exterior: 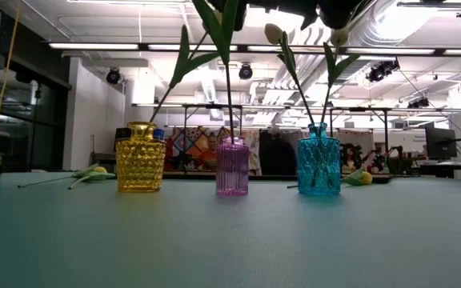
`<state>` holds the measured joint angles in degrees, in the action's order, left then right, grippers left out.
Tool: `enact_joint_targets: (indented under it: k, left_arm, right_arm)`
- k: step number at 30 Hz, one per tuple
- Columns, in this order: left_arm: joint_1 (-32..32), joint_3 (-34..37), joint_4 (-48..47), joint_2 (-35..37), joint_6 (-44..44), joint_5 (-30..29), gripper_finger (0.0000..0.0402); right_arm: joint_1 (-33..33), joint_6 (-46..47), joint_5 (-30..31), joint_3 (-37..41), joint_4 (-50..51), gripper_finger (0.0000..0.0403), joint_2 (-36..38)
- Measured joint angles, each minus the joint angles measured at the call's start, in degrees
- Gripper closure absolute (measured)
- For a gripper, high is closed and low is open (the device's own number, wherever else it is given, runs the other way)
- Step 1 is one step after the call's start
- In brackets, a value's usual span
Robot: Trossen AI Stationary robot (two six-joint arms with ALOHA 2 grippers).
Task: Sort flowers into vase by color
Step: Put the left yellow tulip into the yellow flower vase
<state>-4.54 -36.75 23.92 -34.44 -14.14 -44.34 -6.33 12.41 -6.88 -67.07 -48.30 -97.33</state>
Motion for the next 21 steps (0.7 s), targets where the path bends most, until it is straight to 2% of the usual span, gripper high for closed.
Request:
enact_joint_targets:
  k: [7,14,21]
  left_arm:
    - [0.0,0.0,0.0,0.0,0.4,0.1,0.0238]
    - [0.0,0.0,0.0,0.0,4.9,0.2,0.0238]
    - [0.0,0.0,0.0,0.0,6.5,0.3,0.0238]
  right_arm:
    - [0.0,2.7,-0.5,0.0,-1.0,0.0096,3.5]
    - [0.0,4.7,-2.6,0.0,-1.9,0.0096,7.6]
    - [0.4,3.9,-4.1,0.0,-2.3,0.0096,12.9]
